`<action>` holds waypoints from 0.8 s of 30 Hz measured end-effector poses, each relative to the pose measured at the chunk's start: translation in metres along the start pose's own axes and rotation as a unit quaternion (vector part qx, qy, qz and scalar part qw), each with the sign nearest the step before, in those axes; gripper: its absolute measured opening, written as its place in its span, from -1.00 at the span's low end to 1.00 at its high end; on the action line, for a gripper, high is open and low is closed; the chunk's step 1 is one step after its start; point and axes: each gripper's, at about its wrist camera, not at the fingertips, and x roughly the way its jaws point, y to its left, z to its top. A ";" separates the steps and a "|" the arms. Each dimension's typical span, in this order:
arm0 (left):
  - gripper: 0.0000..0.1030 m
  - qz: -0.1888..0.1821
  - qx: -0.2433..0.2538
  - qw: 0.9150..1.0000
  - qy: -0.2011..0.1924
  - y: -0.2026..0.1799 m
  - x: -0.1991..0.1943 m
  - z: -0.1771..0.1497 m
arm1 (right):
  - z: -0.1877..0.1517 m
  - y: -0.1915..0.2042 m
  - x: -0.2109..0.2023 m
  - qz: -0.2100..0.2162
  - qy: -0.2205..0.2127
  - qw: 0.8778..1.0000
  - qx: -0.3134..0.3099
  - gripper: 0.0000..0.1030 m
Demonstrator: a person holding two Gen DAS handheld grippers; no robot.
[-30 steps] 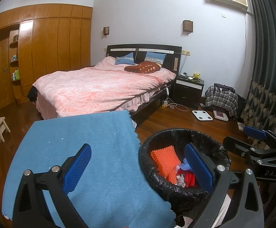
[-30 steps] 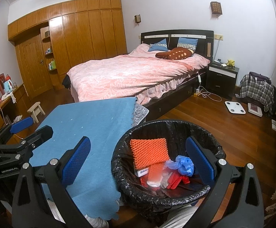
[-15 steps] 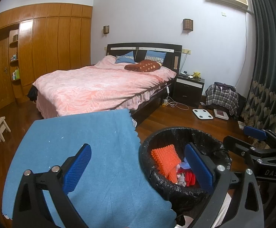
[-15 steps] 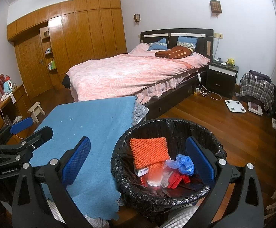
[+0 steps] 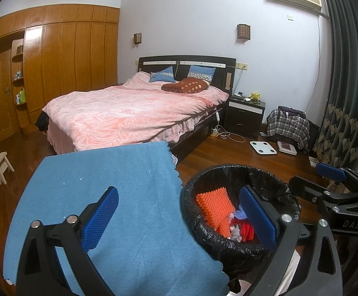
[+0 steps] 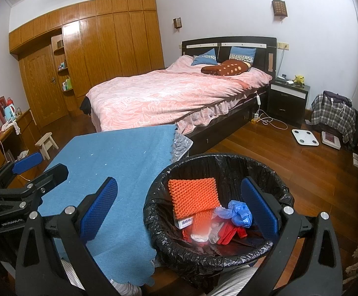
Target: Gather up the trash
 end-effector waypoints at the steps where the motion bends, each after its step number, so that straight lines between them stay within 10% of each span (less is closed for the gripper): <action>1: 0.88 0.000 0.000 1.000 0.000 0.000 0.001 0.000 | 0.000 0.000 0.000 0.000 0.000 1.000 0.000 0.90; 24: 0.88 0.001 0.000 1.000 0.001 0.000 0.001 0.001 | 0.001 0.000 0.000 0.000 0.001 1.000 0.001 0.90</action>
